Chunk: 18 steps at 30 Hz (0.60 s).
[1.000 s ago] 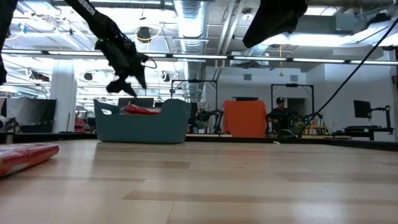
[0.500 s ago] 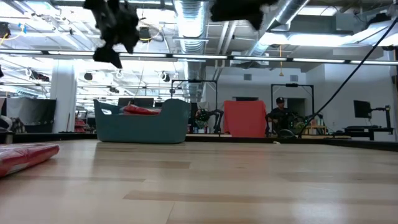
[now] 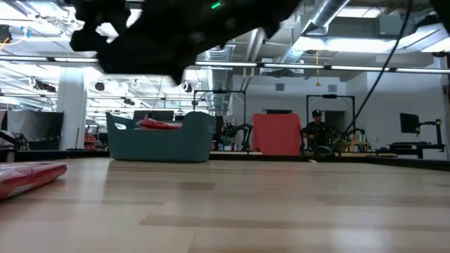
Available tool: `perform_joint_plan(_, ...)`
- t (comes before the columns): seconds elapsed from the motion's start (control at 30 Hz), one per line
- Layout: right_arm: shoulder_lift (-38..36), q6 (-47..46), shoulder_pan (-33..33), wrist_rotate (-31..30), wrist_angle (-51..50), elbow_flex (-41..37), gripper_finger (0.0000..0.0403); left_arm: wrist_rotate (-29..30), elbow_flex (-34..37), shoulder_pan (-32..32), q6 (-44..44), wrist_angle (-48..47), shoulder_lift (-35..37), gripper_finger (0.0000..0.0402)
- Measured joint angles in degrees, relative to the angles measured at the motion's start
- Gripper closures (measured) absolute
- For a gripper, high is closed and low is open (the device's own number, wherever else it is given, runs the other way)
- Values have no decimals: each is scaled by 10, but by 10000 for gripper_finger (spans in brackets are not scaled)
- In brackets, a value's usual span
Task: Sort popcorn bags into baskets
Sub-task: Put the red popcorn bag into the blue bin
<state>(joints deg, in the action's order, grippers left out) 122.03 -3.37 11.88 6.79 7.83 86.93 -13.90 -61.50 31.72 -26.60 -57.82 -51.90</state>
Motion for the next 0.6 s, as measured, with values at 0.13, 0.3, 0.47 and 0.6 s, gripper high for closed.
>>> perform_joint_plan(0.13, 85, 43, 0, 19, -44, 108, 296, 30, 10, -3, -5, -4, 30, 115)
perform_joint_plan(0.3, 161, 60, -5, 97, -96, 213, 296, 46, 21, -3, -9, -7, 44, 116)
perform_joint_plan(0.47, 224, 52, -20, 190, -130, 272, 296, 45, 26, -3, -9, -7, 40, 116)
perform_joint_plan(0.6, 245, 15, -37, 226, -136, 284, 296, 49, 26, -3, 3, -7, 40, 116)
